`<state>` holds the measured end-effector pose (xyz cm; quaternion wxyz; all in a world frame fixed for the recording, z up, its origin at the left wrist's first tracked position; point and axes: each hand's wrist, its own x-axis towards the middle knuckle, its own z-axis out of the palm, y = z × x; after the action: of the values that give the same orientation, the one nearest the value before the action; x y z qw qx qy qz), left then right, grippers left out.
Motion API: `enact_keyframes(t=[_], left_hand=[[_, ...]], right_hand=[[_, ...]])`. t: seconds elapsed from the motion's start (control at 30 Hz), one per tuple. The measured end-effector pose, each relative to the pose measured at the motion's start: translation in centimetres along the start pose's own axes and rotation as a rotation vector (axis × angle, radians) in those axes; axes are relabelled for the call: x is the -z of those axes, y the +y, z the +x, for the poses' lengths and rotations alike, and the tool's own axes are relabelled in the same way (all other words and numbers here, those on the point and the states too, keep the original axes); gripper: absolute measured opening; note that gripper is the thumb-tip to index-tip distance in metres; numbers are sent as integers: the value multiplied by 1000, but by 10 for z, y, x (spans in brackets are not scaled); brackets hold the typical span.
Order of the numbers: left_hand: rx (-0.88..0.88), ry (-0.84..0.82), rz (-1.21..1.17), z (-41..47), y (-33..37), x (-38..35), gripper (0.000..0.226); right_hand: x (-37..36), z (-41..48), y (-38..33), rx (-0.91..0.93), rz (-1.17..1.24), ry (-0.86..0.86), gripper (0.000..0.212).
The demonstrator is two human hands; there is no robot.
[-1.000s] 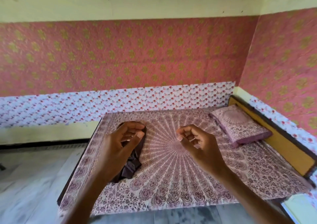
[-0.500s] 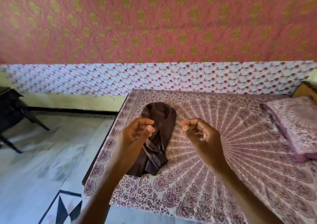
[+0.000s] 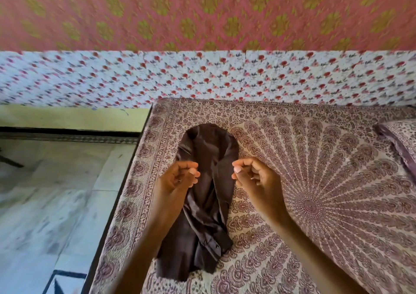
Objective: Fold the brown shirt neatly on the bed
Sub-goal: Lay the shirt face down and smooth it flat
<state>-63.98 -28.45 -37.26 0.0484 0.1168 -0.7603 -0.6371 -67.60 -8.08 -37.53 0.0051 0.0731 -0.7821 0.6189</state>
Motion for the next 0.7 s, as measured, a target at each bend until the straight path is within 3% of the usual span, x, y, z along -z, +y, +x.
enact_keyframes(t=[0.1, 0.3, 0.43, 0.6, 0.7], left_hand=[[67, 6, 1, 89, -53, 2, 32], [102, -24, 81, 244, -193, -23, 13], [111, 28, 257, 325, -288, -48, 16], [166, 110, 529, 412, -385, -61, 33], [231, 220, 705, 459, -412, -58, 58]], right_hand=[[-40, 63, 62, -79, -43, 22, 8], [-110, 172, 216, -155, -138, 86, 11], [-143, 233, 322, -75, -420, 100, 9], [-175, 300, 426, 5, -894, 24, 13], [-178, 339, 465, -214, -951, 148, 29]])
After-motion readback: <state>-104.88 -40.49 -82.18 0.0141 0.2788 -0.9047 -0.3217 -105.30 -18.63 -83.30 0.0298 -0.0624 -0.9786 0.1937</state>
